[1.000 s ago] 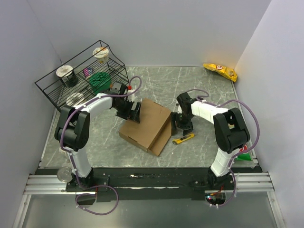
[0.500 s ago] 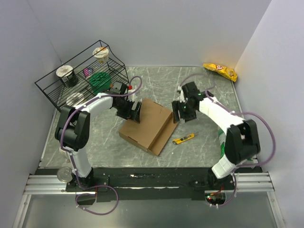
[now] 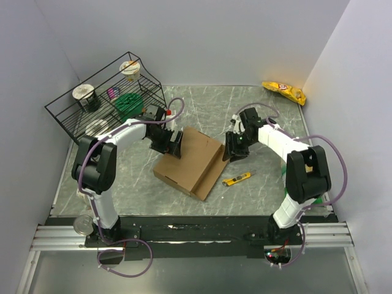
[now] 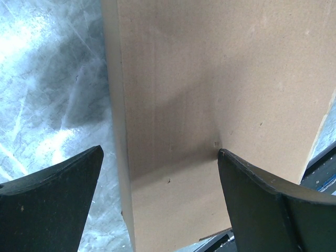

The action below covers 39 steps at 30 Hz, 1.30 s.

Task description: Unpack the express box

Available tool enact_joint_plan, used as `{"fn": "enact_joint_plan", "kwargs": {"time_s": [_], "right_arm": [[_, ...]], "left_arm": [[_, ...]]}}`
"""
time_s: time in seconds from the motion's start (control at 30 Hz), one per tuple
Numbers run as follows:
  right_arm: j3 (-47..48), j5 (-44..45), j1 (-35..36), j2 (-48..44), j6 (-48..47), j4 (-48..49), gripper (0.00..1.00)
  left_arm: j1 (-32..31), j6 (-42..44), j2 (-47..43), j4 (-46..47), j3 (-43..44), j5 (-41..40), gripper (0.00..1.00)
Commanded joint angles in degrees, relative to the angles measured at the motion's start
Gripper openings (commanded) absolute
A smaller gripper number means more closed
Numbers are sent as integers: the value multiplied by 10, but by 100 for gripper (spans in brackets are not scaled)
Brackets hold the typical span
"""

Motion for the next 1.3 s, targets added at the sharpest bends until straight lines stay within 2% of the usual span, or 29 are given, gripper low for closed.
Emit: {"fn": "enact_joint_plan", "kwargs": {"time_s": [0.0,0.27,0.37,0.63,0.73,0.77,0.97,1.1,1.27], "right_arm": [[-8,-53,-22,32,23,20,48],[3,-101,-22,101,39,40,48],[12,-91,-24,125,49,38,48],[-14,-105,-29,136,71,51,45],[-24,-134,-32,137,81,87,20],[-21,-143,-32,137,75,90,1],[71,-87,-42,62,13,1,0],[129,-81,-70,3,-22,-73,0],[149,-64,-85,-74,-57,-127,0]], "left_arm": [[-4,11,10,-11,24,11,96],[-5,15,16,-15,19,18,96],[-5,15,20,-17,19,18,96],[-5,14,23,-26,23,19,97],[-5,15,27,-26,22,25,96],[-5,15,29,-27,23,28,96],[-4,15,6,-14,60,28,96],[-5,15,-15,-13,124,8,96],[-5,15,-62,-1,163,-3,96]]}}
